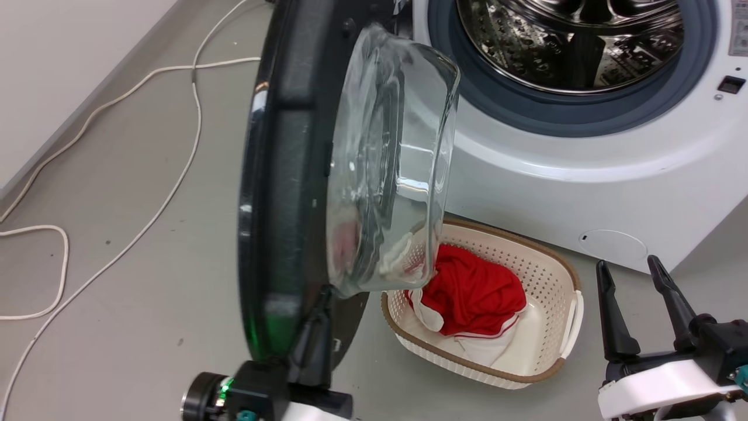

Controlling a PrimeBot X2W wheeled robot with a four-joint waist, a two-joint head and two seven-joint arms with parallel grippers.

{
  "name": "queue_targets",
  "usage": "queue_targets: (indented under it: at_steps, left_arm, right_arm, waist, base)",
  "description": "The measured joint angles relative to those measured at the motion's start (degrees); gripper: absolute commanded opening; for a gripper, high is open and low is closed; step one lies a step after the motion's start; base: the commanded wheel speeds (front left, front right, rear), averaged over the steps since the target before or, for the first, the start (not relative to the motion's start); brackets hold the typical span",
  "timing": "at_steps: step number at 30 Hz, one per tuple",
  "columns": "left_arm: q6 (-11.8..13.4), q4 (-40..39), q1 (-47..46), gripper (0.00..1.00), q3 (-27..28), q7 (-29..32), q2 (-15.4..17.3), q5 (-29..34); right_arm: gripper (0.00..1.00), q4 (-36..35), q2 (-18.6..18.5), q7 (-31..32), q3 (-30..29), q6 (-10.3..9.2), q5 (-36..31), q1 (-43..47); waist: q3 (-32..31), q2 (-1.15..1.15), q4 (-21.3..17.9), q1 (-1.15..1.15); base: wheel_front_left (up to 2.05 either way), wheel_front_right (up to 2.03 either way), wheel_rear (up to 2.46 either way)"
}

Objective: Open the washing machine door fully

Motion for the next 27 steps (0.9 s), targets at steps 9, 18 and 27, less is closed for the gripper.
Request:
queue_targets:
  at_steps: [9, 18, 27]
  left_arm:
    - [0.4, 2.9, -2.0, 0.00, 10.7, -4.0, 1.6, -7.0]
    - [-0.6, 8.2, -6.4, 0.00, 20.5, -6.5, 2.7, -11.4]
    - [-2.7, 14.6, -10.3, 0.00, 27.8, -6.7, 6.4, -12.9]
  right_arm:
    - [1.00, -0.7, 0.0, 0.7, -0.4, 0.00, -0.5, -0.6]
    - [1.00, -1.5, 0.0, 1.9, 0.2, 0.00, -1.5, -1.2]
    - [1.00, -1.7, 0.0, 2.4, 0.1, 0.00, -2.1, -2.0]
  waist:
    - [1.7, 0.00, 1.2, 0.00]
    - [3.1, 0.00, 0.6, 0.00]
    - [4.4, 0.00, -0.4, 0.00]
  base:
    - [0.00, 0.00, 0.00]
    - [0.00, 0.00, 0.00]
    - [0.00, 0.00, 0.00]
